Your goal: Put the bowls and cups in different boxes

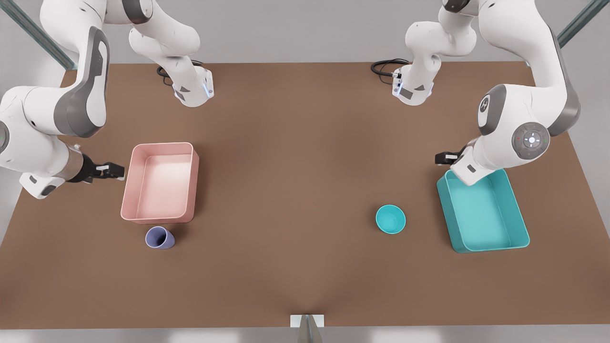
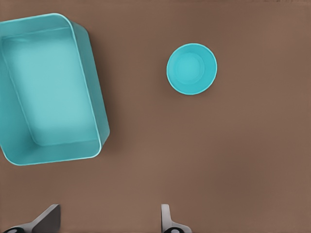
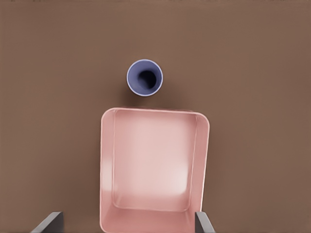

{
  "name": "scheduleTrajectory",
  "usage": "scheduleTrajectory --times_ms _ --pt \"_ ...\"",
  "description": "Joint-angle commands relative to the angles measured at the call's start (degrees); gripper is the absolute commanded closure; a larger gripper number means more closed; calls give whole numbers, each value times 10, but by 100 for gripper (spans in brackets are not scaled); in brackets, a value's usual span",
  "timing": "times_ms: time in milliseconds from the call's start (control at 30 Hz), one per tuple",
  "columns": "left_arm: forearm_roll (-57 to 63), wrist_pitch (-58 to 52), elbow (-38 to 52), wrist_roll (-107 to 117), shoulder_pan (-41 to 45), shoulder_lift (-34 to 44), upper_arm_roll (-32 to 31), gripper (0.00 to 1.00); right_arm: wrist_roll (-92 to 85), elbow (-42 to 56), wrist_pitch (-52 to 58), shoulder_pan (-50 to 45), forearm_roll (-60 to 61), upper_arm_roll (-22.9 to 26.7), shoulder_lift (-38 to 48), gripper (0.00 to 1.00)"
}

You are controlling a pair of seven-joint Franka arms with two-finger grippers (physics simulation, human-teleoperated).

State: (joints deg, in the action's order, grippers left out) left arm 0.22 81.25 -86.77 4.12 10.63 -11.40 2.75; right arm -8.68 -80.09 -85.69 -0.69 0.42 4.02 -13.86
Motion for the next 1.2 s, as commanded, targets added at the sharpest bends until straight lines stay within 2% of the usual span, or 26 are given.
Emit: scheduleTrajectory --times_ms 0,67,133,167,233,333,467,833,900,933,967,1033,1067,1100,1133,1167 --pt "0 5 0 11 0 1 0 0 -21 0 -11 0 2 -1 0 0" --pt "-9 20 3 14 4 -20 0 0 -34 32 -20 2 -4 -2 -49 0" --pt "-67 84 56 10 9 -128 -1 0 -69 102 -105 10 -7 3 -158 0" --pt "-71 135 87 10 9 -190 -5 0 -69 109 -162 19 -6 3 -193 0" --pt "-109 247 93 9 8 -252 -6 0 -68 110 -229 30 -1 3 -237 0" --pt "-111 311 36 -12 9 -261 -6 0 -64 109 -296 30 33 1 -297 0" --pt "-131 400 -23 -31 8 -275 -6 0 -67 87 -297 32 36 1 -308 0" --pt "-131 419 -54 -33 7 -303 -13 0 -74 30 -287 30 36 -2 -309 0" --pt "-131 417 -54 -32 7 -303 -14 6 -73 31 -290 29 35 -2 -319 0" --pt "-132 416 -55 -31 7 -303 -15 16 -73 31 -291 29 35 -2 -323 0" --pt "-144 414 -55 -31 7 -303 -15 36 -72 31 -292 29 35 -2 -327 0" --pt "-145 413 -55 -30 6 -303 -16 63 -71 32 -293 29 35 -2 -332 0" --pt "-160 413 -55 -29 6 -303 -16 68 -68 32 -293 29 35 -2 -333 1" --pt "-164 413 -55 -29 5 -303 -16 78 -68 32 -293 29 34 -2 -334 11" --pt "-164 413 -53 -30 4 -303 -16 79 -67 32 -292 28 34 -2 -334 19" --pt "-164 411 -52 -31 4 -302 -16 79 -67 32 -292 28 35 -2 -334 37"
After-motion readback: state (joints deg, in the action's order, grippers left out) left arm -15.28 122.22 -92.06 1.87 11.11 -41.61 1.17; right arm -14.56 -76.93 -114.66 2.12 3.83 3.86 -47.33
